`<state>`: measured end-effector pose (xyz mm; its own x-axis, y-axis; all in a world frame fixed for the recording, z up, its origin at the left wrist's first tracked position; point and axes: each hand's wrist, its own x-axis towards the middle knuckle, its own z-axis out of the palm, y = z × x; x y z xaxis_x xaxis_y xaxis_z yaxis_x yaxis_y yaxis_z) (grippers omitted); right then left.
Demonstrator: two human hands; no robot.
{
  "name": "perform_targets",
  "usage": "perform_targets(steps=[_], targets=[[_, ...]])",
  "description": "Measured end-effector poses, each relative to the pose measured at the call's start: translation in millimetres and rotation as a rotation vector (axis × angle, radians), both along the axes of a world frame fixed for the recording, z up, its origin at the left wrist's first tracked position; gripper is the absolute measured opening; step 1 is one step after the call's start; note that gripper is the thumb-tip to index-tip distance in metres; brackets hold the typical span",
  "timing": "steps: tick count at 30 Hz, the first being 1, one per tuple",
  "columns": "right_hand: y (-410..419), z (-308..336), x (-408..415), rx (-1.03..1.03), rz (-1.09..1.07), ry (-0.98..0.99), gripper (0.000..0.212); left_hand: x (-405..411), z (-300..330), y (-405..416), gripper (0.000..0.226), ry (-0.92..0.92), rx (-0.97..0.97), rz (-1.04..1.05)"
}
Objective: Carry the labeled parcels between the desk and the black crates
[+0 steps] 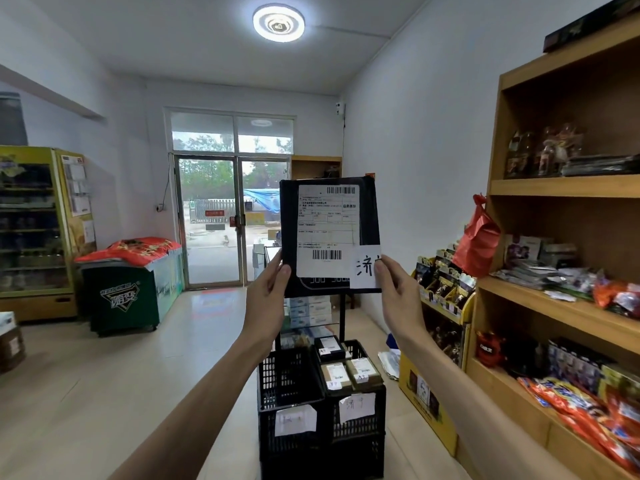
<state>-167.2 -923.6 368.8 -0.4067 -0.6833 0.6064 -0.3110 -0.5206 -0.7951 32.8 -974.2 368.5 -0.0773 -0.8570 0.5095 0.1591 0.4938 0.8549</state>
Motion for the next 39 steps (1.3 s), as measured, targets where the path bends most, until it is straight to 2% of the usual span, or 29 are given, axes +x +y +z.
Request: perform_targets(steps=[10,18,24,31,36,39], targets=[[-112,11,-84,-0.050,0.047,-0.032,0.041,-80,23,-100,0.043,-0.037,-0.032,0.045],[-188,1,-130,-0.033,0.034,-0.036,0.040,-124,12,-173,0.038,-0.018,-0.014,0.033],[-254,-12,-146,-0.023,0.029,-0.020,0.039,-139,0,-241,0.043,-0.021,0.004,0.020],[-334,7,-153,-0.032,0.007,0.000,0.027,-149,10,-337,0.045,-0.013,-0.024,-0.016],[-393,15,-161,-0.022,-0.021,0.018,0.032,-157,12,-407,0.046,0.009,-0.032,-0.062],[-422,12,-162,-0.016,-0.035,0.030,0.027,-163,10,-442,0.046,0.016,-0.045,-0.079]])
